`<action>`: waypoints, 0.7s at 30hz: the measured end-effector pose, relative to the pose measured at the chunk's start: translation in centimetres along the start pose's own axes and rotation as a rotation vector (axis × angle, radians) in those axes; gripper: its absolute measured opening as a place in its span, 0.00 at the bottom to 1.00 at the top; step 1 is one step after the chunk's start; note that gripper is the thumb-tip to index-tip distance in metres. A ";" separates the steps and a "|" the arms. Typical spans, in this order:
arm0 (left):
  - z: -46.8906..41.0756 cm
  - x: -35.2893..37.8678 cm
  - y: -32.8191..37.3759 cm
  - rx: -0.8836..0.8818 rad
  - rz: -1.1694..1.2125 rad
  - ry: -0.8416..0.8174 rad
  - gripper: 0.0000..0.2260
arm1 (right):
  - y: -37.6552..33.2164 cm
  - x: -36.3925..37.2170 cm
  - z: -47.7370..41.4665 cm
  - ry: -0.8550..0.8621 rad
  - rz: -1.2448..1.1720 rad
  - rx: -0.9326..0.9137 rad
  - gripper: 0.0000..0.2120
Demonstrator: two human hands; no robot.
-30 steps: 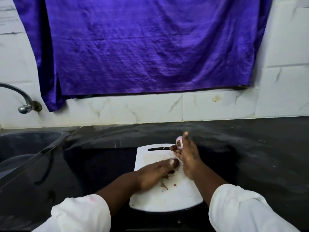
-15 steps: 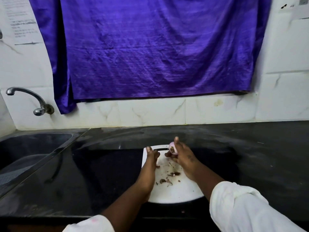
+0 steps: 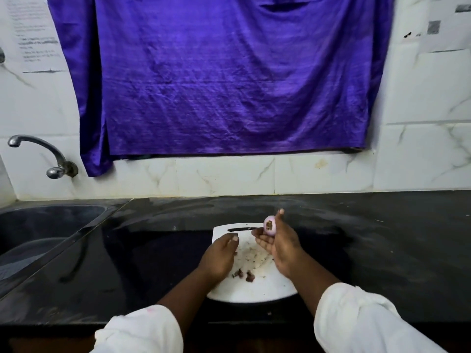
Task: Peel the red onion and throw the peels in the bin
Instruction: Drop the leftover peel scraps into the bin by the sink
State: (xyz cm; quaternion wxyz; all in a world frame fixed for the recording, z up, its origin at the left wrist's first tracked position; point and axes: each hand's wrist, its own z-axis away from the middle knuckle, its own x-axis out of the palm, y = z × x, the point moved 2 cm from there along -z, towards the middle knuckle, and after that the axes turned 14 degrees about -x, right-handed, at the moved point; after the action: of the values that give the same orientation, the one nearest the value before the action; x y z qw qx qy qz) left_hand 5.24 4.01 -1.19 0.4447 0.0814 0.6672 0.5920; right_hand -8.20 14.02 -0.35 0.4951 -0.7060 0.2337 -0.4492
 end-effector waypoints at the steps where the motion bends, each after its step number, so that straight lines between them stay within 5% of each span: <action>1: 0.1 0.1 0.1 -0.006 -0.139 -0.022 0.19 | -0.1 -0.2 -0.3 0.013 0.017 -0.002 0.31; 7: 1.3 2.1 0.0 0.163 -0.641 -0.097 0.24 | 1.2 -0.9 -0.4 0.006 0.041 -0.011 0.27; 16: 6.6 3.5 -2.0 0.431 -0.786 -0.066 0.26 | 1.1 -0.8 0.0 -0.018 0.042 -0.061 0.26; 21: 8.7 3.7 -1.7 0.431 -0.790 -0.012 0.24 | 1.0 -0.8 0.1 -0.012 0.085 -0.079 0.24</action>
State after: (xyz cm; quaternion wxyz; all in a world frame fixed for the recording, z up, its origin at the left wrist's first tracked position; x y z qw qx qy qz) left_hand 9.75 12.09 -3.64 0.6133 -0.0855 0.7526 0.2241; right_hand -8.36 14.28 -1.60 0.4866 -0.7172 0.2781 -0.4142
